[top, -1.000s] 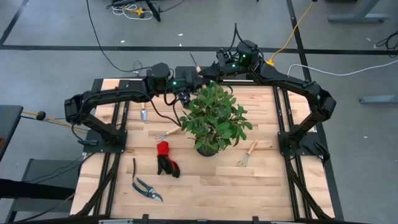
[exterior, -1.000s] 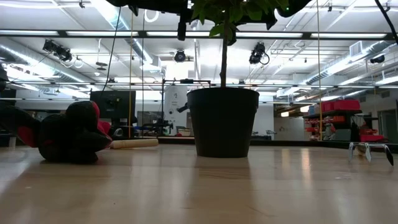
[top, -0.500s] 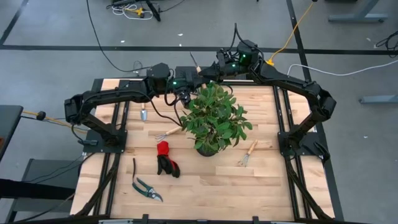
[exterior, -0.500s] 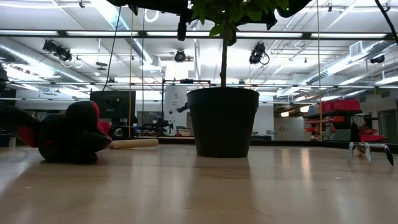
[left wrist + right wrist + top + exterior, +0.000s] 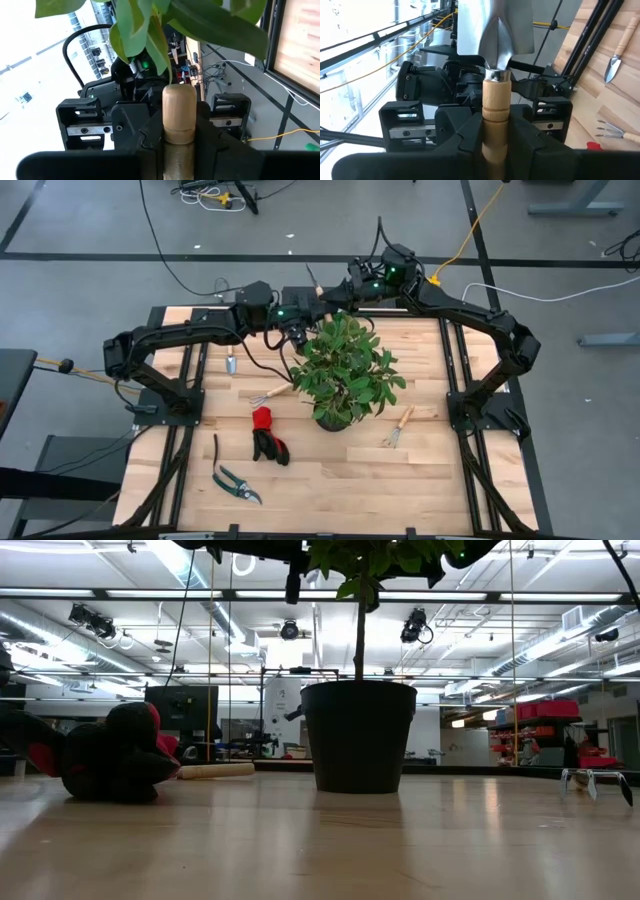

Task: Pick & Place Garden tools in Gardening bag
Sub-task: Put the brown trowel into the gardening bag

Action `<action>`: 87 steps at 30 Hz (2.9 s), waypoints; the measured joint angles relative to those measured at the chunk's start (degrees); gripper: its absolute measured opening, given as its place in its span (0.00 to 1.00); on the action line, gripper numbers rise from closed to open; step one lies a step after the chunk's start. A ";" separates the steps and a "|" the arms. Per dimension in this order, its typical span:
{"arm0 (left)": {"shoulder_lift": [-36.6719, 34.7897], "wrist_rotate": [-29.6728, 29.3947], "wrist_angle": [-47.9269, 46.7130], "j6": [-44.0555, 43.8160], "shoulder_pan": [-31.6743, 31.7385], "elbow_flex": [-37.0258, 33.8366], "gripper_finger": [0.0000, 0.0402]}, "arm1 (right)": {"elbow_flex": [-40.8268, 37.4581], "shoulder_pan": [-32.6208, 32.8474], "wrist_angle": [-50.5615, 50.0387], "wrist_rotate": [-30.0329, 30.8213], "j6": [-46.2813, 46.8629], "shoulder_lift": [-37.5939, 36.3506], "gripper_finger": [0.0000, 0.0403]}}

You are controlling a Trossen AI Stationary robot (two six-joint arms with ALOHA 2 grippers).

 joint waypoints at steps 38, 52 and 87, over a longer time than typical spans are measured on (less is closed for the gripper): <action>0.07 -2.38 -0.51 -3.88 -0.61 -0.21 0.17 | 0.00 -6.03 -1.60 -3.03 -3.50 -0.52 0.49; -0.48 -2.90 -0.36 -14.75 4.53 -0.12 0.18 | 0.02 -9.50 -1.91 -3.18 -9.68 -5.60 0.47; -0.42 -1.37 -1.65 -62.01 9.03 -0.12 0.17 | 0.02 -9.75 -10.49 0.38 -56.98 -11.36 0.01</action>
